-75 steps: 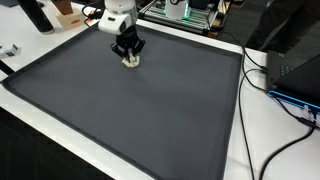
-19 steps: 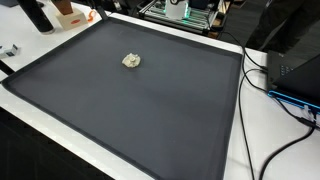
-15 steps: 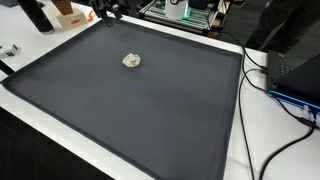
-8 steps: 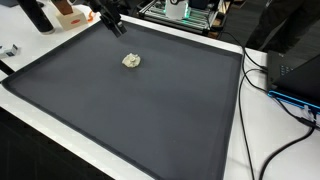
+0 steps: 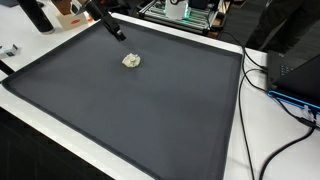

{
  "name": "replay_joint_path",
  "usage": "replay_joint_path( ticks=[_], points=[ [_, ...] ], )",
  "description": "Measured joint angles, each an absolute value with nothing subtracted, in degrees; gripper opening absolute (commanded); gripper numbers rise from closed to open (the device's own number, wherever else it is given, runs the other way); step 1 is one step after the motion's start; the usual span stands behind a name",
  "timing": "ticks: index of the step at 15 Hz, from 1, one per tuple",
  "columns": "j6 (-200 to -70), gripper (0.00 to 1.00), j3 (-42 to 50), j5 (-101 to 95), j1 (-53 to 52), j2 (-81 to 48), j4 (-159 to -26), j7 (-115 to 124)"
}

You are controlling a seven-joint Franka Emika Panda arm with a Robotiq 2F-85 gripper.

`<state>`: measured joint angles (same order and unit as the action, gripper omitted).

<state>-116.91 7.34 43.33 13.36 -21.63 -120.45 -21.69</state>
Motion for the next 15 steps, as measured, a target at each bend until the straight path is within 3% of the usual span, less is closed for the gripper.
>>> replay_joint_path(
  ticks=[15],
  points=[
    [-109.5, 1.00, 6.3, 29.7, 12.6, -31.6, -105.2, -3.0]
  ],
)
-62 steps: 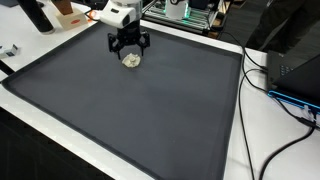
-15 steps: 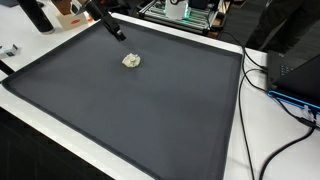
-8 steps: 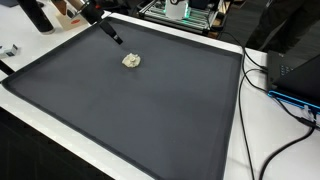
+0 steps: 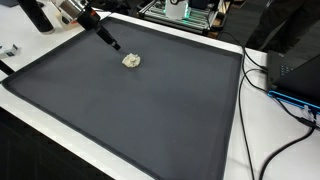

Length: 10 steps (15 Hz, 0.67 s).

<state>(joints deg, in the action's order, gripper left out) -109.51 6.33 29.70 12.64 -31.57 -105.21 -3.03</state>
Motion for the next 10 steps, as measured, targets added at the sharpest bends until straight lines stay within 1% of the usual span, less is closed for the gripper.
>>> replay_joint_path(
  ticks=[10],
  points=[
    [-105.4, 1.00, 5.6, 19.9, 8.6, -36.9, -95.3, 6.8]
  ],
)
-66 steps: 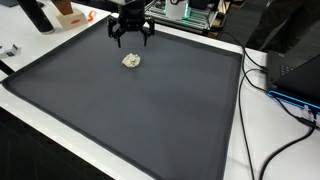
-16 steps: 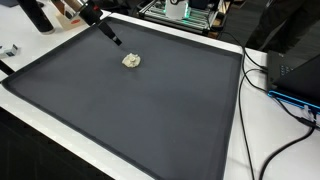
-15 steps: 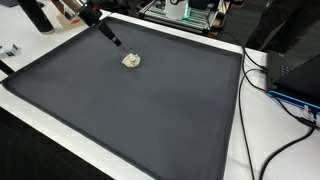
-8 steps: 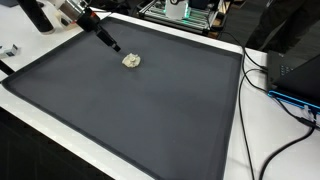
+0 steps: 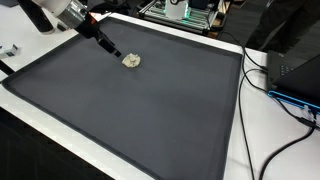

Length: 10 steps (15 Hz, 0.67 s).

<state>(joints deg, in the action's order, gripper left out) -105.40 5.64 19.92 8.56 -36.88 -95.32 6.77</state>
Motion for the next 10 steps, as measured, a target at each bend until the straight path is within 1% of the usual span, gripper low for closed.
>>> replay_joint_path(
  ticks=[10],
  points=[
    [-101.3, 1.00, 5.6, 8.2, 2.4, -42.4, -85.0, 13.4]
  ],
)
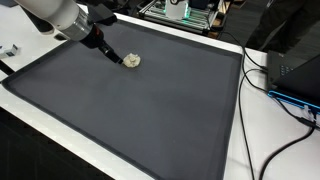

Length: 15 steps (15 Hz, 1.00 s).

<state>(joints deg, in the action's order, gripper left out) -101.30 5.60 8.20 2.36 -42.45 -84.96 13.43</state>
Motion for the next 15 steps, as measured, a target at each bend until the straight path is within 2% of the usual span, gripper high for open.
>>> replay_joint_path(
  ticks=[15],
  points=[
    [-102.1, 1.00, 5.3, -7.8, -7.6, -44.0, -81.2, 14.6]
  ],
)
